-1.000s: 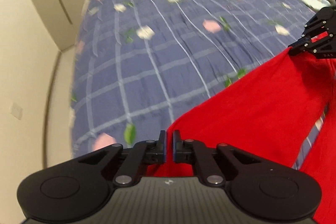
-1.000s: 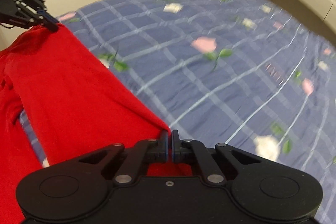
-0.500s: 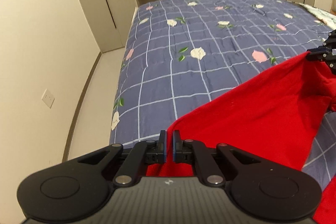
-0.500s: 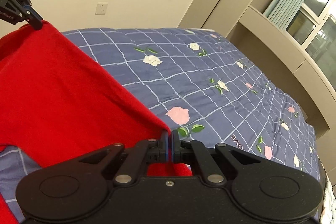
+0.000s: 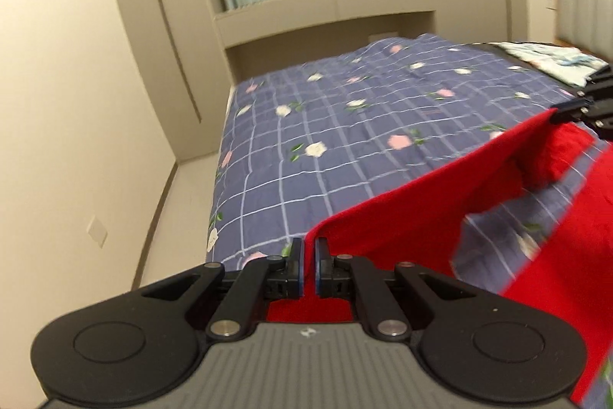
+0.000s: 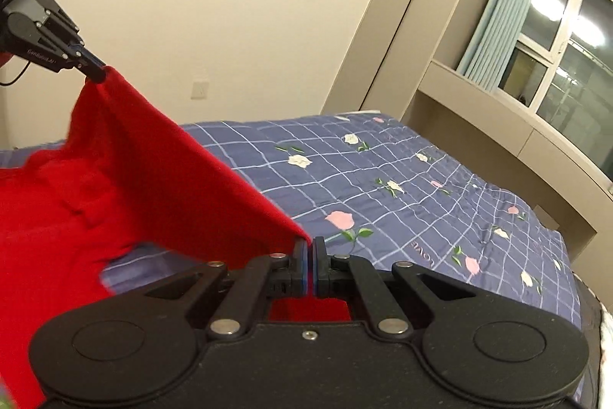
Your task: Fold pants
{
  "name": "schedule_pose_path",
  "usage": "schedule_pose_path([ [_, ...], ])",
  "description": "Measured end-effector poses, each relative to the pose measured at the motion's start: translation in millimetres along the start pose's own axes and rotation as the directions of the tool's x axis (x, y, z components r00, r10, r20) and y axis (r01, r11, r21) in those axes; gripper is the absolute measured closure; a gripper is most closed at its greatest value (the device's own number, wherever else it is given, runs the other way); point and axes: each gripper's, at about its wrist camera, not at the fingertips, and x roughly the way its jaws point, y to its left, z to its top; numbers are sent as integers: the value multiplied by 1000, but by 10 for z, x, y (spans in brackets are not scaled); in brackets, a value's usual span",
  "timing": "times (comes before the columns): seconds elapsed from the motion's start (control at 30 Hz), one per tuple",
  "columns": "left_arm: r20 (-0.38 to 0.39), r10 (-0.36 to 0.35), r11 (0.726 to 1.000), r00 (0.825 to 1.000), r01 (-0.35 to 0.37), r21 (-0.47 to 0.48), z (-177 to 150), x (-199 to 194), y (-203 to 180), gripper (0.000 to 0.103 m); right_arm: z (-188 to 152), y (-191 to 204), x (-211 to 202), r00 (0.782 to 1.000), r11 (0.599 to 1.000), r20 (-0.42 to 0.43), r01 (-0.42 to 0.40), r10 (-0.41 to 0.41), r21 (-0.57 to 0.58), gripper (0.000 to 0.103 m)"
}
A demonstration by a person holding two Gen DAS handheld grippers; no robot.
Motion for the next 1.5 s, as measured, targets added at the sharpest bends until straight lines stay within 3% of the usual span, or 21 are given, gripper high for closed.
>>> schedule_pose_path([
  [0.27,48,23,997,999,-27,78,-585,-584,-566,99,-433,427,-773,1000,996,15,-21,20,86,103],
  [0.67,-3,34,998,999,-34,62,-1366,-706,-1072,99,-1047,976,-1173,998,979,-55,10,2,203,103],
  [1.0,34,45,986,998,-50,156,-1498,-1004,-1281,99,-1086,1099,-1306,998,985,-59,33,-24,168,103],
  [1.4,-107,1,991,994,14,134,-1695,-705,-1414,98,-1408,1204,-1095,987,976,-162,39,-4,215,103],
  [1.5,-127,-8,993,992,22,115,-1693,-689,-1399,88,-1474,1200,-1043,985,967,-175,42,2,251,95],
])
